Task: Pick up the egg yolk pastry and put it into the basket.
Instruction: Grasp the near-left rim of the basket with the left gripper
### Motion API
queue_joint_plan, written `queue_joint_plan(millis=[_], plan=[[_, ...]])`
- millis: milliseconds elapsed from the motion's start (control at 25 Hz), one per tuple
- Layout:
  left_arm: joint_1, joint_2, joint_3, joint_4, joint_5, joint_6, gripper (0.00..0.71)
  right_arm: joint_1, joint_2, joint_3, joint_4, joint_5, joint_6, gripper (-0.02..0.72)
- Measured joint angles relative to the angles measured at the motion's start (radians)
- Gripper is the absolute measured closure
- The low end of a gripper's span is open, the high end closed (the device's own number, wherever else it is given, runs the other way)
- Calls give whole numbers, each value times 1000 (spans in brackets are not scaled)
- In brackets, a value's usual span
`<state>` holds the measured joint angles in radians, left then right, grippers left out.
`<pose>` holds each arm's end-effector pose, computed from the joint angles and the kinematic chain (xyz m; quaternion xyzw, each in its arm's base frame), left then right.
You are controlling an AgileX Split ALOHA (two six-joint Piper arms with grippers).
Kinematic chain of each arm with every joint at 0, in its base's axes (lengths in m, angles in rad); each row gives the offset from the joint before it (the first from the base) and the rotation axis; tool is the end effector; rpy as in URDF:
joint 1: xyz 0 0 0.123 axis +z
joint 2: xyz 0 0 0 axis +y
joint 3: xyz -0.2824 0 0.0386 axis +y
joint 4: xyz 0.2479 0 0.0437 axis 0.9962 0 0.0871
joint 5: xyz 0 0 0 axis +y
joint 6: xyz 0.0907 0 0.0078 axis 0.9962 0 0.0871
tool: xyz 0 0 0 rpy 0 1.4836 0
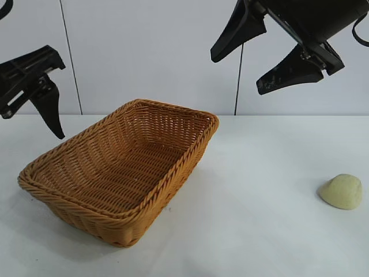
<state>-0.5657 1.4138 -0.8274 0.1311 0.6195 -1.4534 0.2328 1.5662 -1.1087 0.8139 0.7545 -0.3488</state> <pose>0.2270 -0.1359 0.2256 -0.3784 0.8969 -0.1633 0.1605 0.3060 0.1192 0.2713 -0.0448 0.9214 0.3158 0.2218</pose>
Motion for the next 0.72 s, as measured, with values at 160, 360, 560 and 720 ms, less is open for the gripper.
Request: queue_joint_plan(millis=[160,360,560,720], plan=[[0,57,0,-22,-29,-10,127,0,0,0,0,0,0,89],[0,190,0,-33,-123,-56,127,0,0,0,0,0,0,89],[0,296,0,-37,-204,-103,127,0,0,0,0,0,0,89],[0,348,0,-37,-221,-109,127,0,0,0,0,0,0,89]])
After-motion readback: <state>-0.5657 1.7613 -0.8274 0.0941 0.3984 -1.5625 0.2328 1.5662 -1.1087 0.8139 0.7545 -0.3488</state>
